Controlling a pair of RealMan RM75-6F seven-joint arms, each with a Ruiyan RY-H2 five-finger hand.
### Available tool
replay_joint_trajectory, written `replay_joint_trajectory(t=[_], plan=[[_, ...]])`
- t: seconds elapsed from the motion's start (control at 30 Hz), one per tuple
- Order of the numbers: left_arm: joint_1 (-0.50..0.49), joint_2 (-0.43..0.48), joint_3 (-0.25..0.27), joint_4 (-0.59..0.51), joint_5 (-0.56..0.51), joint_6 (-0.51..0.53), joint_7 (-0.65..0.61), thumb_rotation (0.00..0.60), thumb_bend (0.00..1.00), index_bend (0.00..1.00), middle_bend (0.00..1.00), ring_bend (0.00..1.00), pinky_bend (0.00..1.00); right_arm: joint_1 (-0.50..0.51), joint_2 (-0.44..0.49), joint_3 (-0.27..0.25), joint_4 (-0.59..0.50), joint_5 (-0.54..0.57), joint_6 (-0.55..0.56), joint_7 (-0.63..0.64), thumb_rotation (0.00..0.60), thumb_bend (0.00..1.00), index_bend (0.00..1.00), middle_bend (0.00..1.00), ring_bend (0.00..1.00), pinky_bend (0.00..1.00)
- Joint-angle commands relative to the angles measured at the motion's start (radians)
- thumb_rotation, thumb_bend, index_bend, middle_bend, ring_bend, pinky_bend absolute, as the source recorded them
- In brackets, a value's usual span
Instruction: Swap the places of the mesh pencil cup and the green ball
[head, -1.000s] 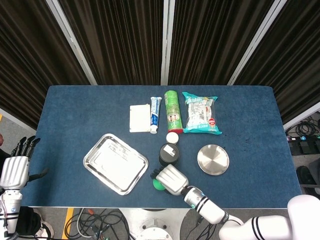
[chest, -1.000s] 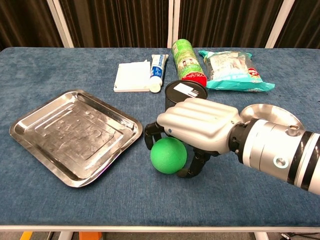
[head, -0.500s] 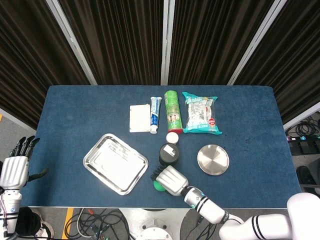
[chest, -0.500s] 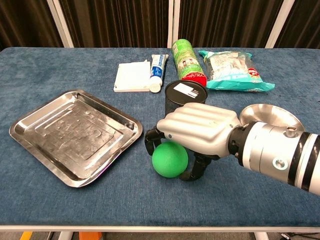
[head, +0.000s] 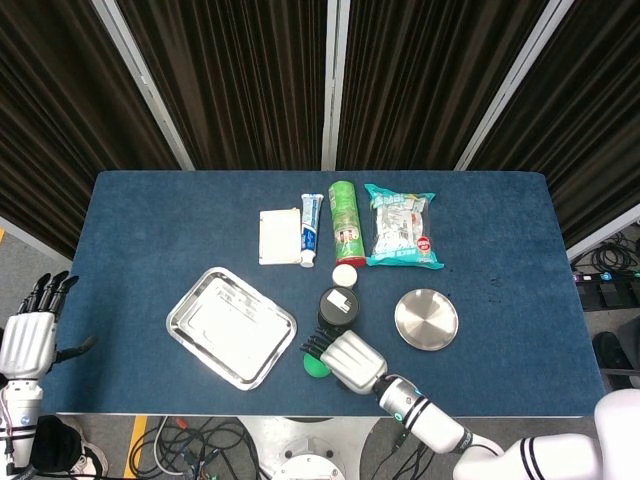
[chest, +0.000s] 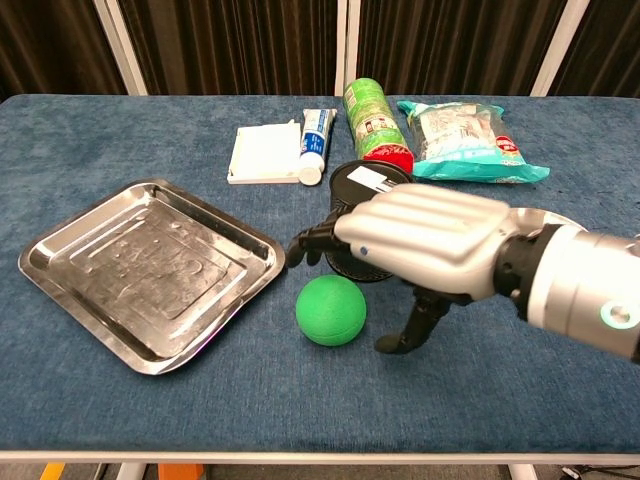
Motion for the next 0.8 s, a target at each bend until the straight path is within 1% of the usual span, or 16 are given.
replay_joint_trajectory(t=[0.03,0.2,0.3,0.37,0.4,0.43,0.47,0.53,0.57,0.67,0.8], plan=[[0.001,0.002,-0.001,-0.003,-0.003,0.001,0.003,0.6,0.09,0.13,0.08,0.0,0.21,-0.023,0.054,-0.009,-0.056,-0.041,0.041,0.021,0.6,0.1,0.19,0.21,0.13,0.31],[0.0,0.0,-0.004,-0.006,-0.004,-0.001,0.006,0.6,0.09,0.13,0.08,0.0,0.21,-0.05,0.158,-0.004,-0.158,-0.128,0.093,0.111,0.6,0.1,0.19,0.21,0.13,0.31],[-0.003,-0.002,-0.002,-0.008,-0.001,-0.004,0.01,0.6,0.09,0.13,0.08,0.0,0.21,-0.065,0.188,0.019,-0.166,-0.184,0.144,0.148,0.6,0.1,0.18,0.21,0.14,0.33],[-0.005,-0.002,-0.002,-0.009,0.001,-0.008,0.011,0.6,0.09,0.13,0.08,0.0,0.21,-0.065,0.187,0.047,-0.144,-0.183,0.16,0.148,0.6,0.09,0.15,0.2,0.13,0.33],[-0.005,-0.001,-0.002,-0.01,0.001,-0.008,0.012,0.6,0.09,0.13,0.08,0.0,0.21,-0.06,0.184,0.059,-0.135,-0.166,0.154,0.143,0.6,0.07,0.1,0.16,0.1,0.29],[-0.006,-0.001,-0.001,-0.01,0.002,-0.009,0.013,0.6,0.09,0.13,0.08,0.0,0.21,-0.053,0.182,0.071,-0.128,-0.14,0.139,0.138,0.6,0.06,0.06,0.13,0.07,0.23],[-0.006,0.0,-0.001,-0.011,0.002,-0.01,0.015,0.6,0.09,0.13,0.08,0.0,0.21,-0.04,0.18,0.087,-0.122,-0.095,0.114,0.127,0.6,0.04,0.02,0.08,0.03,0.14],[-0.006,0.002,0.0,-0.013,0.001,-0.012,0.017,0.6,0.09,0.13,0.08,0.0,0.21,-0.016,0.172,0.114,-0.11,-0.024,0.073,0.112,0.6,0.01,0.0,0.02,0.0,0.03],[-0.006,0.003,0.0,-0.014,0.0,-0.013,0.017,0.6,0.09,0.13,0.08,0.0,0.21,0.001,0.162,0.129,-0.098,0.019,0.047,0.105,0.6,0.01,0.0,0.01,0.0,0.0],[-0.006,0.005,0.0,-0.015,-0.001,-0.015,0.016,0.6,0.09,0.13,0.08,0.0,0.21,0.044,0.136,0.157,-0.055,0.117,-0.007,0.077,0.6,0.0,0.0,0.0,0.0,0.0],[-0.005,0.005,0.001,-0.012,-0.003,-0.018,0.011,0.6,0.09,0.13,0.08,0.0,0.21,0.084,0.109,0.162,-0.016,0.215,-0.053,0.042,0.6,0.0,0.0,0.0,0.0,0.0]])
